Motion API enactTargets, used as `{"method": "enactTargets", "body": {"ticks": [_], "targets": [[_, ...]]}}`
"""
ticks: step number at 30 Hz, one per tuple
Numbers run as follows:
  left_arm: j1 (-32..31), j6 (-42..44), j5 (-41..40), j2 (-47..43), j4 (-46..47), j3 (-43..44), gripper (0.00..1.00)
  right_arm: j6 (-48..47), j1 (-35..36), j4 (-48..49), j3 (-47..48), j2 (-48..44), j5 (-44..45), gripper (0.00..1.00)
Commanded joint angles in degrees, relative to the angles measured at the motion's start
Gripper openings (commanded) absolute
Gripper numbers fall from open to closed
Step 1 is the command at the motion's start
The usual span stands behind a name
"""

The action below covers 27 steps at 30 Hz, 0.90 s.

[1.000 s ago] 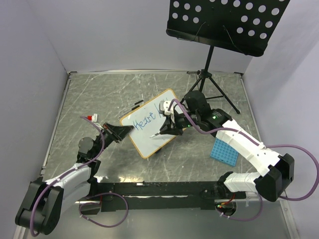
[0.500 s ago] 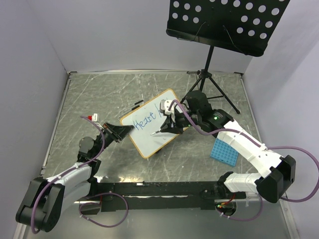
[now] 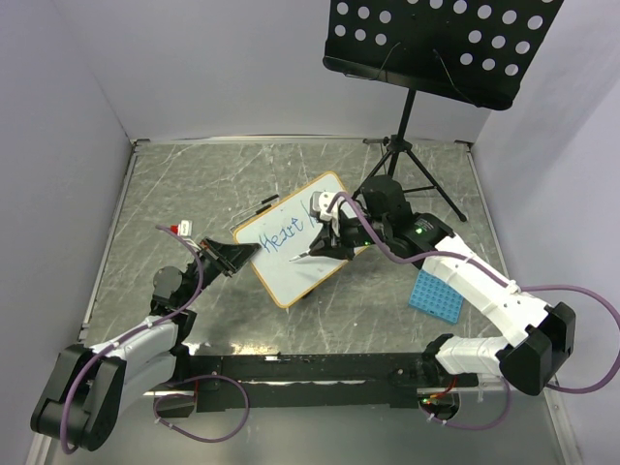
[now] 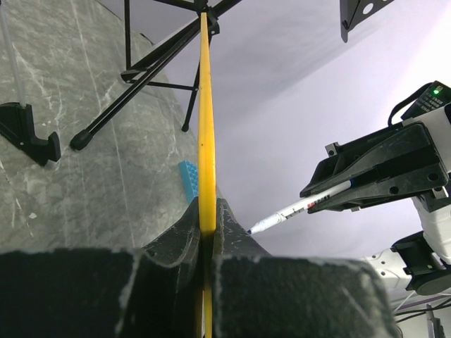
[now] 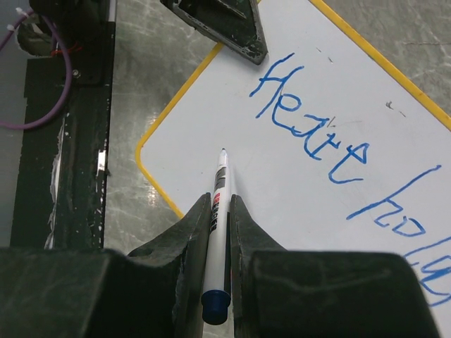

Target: Write a sentence on the whiteboard

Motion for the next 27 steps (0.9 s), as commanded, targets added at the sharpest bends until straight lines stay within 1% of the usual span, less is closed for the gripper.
{"method": "enactTargets", "body": {"ticks": [1, 11, 15, 27], "targets": [[-0.1, -2.8, -0.2, -1.4, 9.6, 0.9, 0.01, 1.1, 1.3, 2.9, 0.3, -1.9, -0.5, 0.0], [-0.3, -2.8, -1.0, -2.4, 9.1, 0.2, 0.01, 1.0, 3.6, 3.4, 0.1, -0.7, 0.8, 0.0], [-0.4, -3.1, -1.2, -2.0, 9.6, 0.2, 0.01, 1.3, 3.8, 3.6, 0.3, -0.4, 2.2, 0.0], [-0.6, -3.7, -1.6, -0.6, 11.6, -0.4, 0.01, 1.9, 4.3, 4.0, 0.3, -0.2, 2.3, 0.0]]}}
